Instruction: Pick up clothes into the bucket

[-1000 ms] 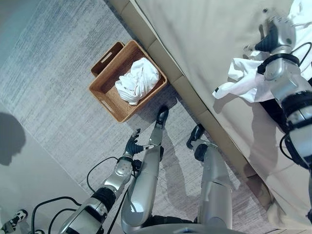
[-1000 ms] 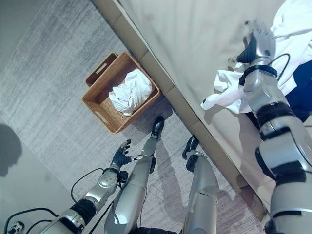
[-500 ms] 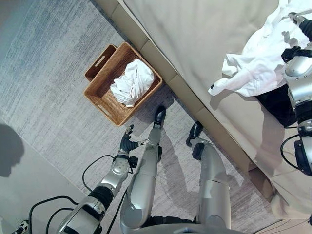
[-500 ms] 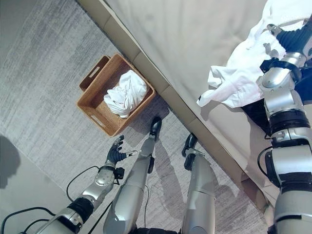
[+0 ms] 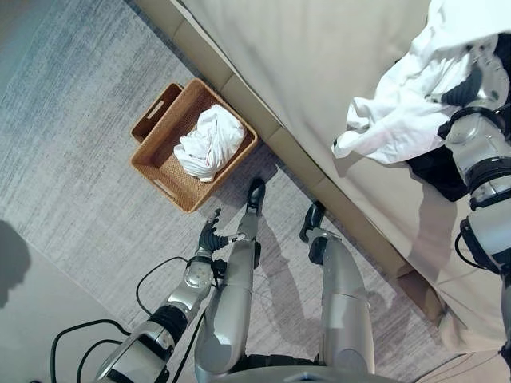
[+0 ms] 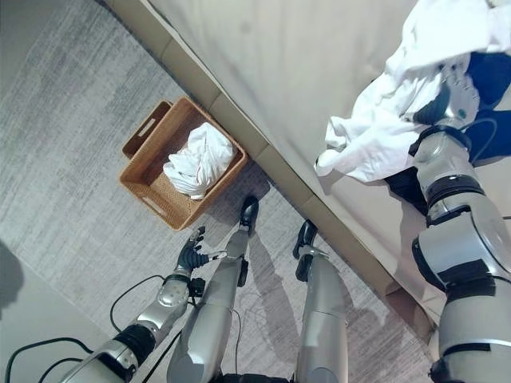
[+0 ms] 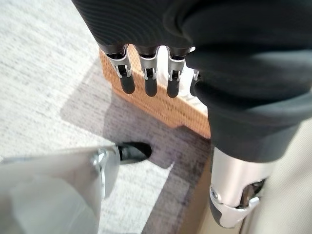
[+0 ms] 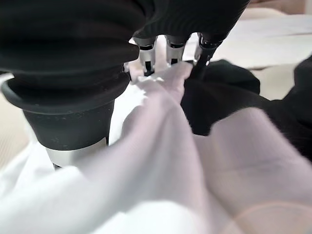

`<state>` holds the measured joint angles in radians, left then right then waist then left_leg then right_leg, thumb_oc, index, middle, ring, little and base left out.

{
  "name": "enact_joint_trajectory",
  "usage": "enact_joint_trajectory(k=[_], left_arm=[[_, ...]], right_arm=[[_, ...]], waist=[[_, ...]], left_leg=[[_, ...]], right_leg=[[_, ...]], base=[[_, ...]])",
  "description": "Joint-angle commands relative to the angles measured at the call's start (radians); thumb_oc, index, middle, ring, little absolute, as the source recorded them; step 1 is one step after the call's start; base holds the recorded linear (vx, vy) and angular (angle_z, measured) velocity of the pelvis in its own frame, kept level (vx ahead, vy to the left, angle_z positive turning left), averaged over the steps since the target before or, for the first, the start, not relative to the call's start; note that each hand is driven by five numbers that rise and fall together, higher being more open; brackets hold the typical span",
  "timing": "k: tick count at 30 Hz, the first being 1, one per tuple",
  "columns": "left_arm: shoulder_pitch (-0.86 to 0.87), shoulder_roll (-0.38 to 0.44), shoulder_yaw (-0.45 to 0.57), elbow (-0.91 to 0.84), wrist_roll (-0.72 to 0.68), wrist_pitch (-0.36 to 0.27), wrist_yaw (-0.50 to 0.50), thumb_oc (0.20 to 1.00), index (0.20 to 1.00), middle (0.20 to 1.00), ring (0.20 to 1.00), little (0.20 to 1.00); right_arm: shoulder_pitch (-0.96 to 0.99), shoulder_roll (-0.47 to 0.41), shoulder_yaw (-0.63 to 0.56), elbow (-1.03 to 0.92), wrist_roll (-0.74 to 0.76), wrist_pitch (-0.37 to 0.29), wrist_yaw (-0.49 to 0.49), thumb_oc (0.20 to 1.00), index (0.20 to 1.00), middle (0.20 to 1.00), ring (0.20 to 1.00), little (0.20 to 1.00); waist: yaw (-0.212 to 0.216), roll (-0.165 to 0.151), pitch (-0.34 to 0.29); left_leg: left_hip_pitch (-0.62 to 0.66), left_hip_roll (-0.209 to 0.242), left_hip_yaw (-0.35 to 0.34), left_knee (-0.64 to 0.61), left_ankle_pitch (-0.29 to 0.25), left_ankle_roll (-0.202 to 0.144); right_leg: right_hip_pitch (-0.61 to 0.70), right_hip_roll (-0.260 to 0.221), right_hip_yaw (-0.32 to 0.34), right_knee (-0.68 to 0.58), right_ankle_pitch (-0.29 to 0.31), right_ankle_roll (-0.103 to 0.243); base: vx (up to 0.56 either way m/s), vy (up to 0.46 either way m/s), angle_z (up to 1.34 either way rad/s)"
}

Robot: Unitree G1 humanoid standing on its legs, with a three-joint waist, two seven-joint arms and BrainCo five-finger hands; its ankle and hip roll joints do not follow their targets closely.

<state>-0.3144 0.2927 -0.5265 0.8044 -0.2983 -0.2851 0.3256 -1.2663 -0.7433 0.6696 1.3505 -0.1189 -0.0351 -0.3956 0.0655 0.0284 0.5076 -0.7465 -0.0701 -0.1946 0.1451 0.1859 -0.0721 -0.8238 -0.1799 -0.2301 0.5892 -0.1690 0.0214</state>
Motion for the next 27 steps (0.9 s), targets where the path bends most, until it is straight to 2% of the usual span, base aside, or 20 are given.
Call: enact_joint_trajectory(k=[1,2,3,6,7,8,9,12,18,21,22,27], left_arm=[[0.001,-0.01,0.016,0.008,-0.02,-0.001,-0.029,1.0,1.0,1.0,1.0,1.0],[-0.001,-0.012,0.017,0.011,-0.022,-0.001,-0.032,1.0,1.0,1.0,1.0,1.0],[-0.001,-0.012,0.02,0.014,-0.023,-0.002,-0.033,1.0,1.0,1.0,1.0,1.0],[-0.004,-0.012,0.027,0.02,-0.02,-0.002,-0.031,1.0,1.0,1.0,1.0,1.0],[-0.015,-0.009,0.034,0.017,-0.02,-0.003,-0.03,1.0,1.0,1.0,1.0,1.0],[-0.001,-0.012,0.031,0.018,-0.02,-0.003,-0.03,1.0,1.0,1.0,1.0,1.0],[-0.006,-0.006,0.044,0.017,-0.017,-0.007,-0.025,1.0,1.0,1.0,1.0,1.0],[0.01,-0.003,0.056,0.001,0.0,-0.008,-0.014,1.0,1.0,1.0,1.0,1.0],[0.027,0.025,0.083,-0.016,0.058,-0.011,0.003,1.0,1.0,1.0,1.0,1.0],[0.035,0.032,0.086,-0.022,0.065,-0.014,0.0,1.0,1.0,1.0,1.0,1.0],[0.037,0.04,0.101,-0.02,0.071,-0.011,0.0,1.0,1.0,1.0,1.0,1.0],[0.047,0.063,0.115,-0.021,0.076,-0.01,-0.017,1.0,1.0,1.0,1.0,1.0]], right_arm=[[0.016,-0.007,0.07,0.011,-0.001,-0.007,0.109,0.865,0.865,0.865,0.865,0.865],[0.018,-0.009,0.067,0.007,0.009,-0.007,0.11,0.448,0.448,0.448,0.448,0.448],[0.019,-0.01,0.075,-0.009,0.007,-0.017,0.109,0.2,0.2,0.2,0.2,0.2],[0.02,-0.018,0.077,-0.064,0.02,-0.031,0.09,0.2,0.2,0.2,0.2,0.2],[0.006,-0.028,0.074,-0.083,0.021,-0.035,0.078,0.2,0.2,0.2,0.2,0.2],[0.018,-0.025,0.077,-0.082,0.021,-0.035,0.079,0.2,0.2,0.2,0.2,0.2],[-0.002,-0.047,0.066,-0.149,0.025,-0.043,0.044,0.2,0.2,0.2,0.2,0.2],[-0.001,-0.092,0.019,-0.286,0.035,-0.055,-0.048,0.2,0.2,0.2,0.2,0.2],[-0.008,-0.244,-0.094,-0.597,-0.07,-0.044,-0.221,0.2,0.2,0.2,0.2,0.2],[0.0,-0.271,-0.122,-0.636,-0.085,-0.04,-0.237,0.2,0.2,0.2,0.2,0.2],[-0.016,-0.317,-0.147,-0.707,-0.098,-0.037,-0.256,0.2,0.2,0.2,0.2,0.2],[-0.069,-0.392,-0.166,-0.684,-0.055,-0.038,-0.275,0.2,0.2,0.2,0.2,0.2]], waist=[[0.011,-0.005,0.012],[0.012,-0.006,0.012],[0.012,-0.007,0.012],[0.009,-0.015,0.012],[0.011,-0.012,0.012],[0.008,-0.017,0.012],[0.005,-0.019,0.012],[-0.005,-0.027,0.012],[-0.025,-0.043,0.012],[-0.026,-0.044,0.012],[-0.032,-0.051,0.012],[-0.038,-0.068,0.012]], left_leg=[[0.013,-0.016,0.025,0.061,-0.094,0.009],[0.013,-0.016,0.025,0.061,-0.093,0.01],[0.013,-0.016,0.025,0.061,-0.092,0.009],[0.019,-0.012,0.028,0.056,-0.092,0.009],[-0.012,-0.01,0.027,0.054,-0.061,0.011],[0.019,-0.012,0.028,0.057,-0.092,0.009],[-0.008,-0.009,0.03,0.056,-0.063,0.011],[0.009,-0.009,0.035,0.054,-0.066,0.01],[0.083,-0.013,0.045,0.061,-0.091,0.017],[0.112,-0.014,0.051,0.065,-0.101,0.019],[0.152,-0.012,0.058,0.065,-0.108,0.02],[0.263,-0.005,0.071,0.045,-0.119,0.02]], right_leg=[[0.055,-0.027,0.052,-0.119,0.079,0.086],[0.056,-0.026,0.051,-0.124,0.082,0.086],[0.055,-0.026,0.052,-0.124,0.083,0.087],[0.058,-0.025,0.052,-0.125,0.084,0.088],[0.035,-0.023,0.043,-0.138,0.118,0.081],[0.059,-0.025,0.053,-0.126,0.084,0.089],[0.041,-0.021,0.047,-0.143,0.119,0.082],[0.057,-0.021,0.052,-0.149,0.121,0.084],[0.131,-0.026,0.064,-0.155,0.118,0.089],[0.161,-0.027,0.069,-0.159,0.119,0.09],[0.2,-0.028,0.072,-0.164,0.12,0.093],[0.317,-0.025,0.072,-0.204,0.13,0.1]], base=[[0.0,0.0,0.0],[0.06,-0.036,-0.01],[0.0,0.0,0.0],[-0.02,0.01,0.0],[0.0,0.0,0.0],[-0.07,0.026,-0.02],[0.0,0.0,0.0],[-0.02,0.01,-0.01],[0.0,0.012,0.0],[-0.01,0.044,-0.06],[0.0,0.034,-0.06],[0.01,0.046,-0.07]])
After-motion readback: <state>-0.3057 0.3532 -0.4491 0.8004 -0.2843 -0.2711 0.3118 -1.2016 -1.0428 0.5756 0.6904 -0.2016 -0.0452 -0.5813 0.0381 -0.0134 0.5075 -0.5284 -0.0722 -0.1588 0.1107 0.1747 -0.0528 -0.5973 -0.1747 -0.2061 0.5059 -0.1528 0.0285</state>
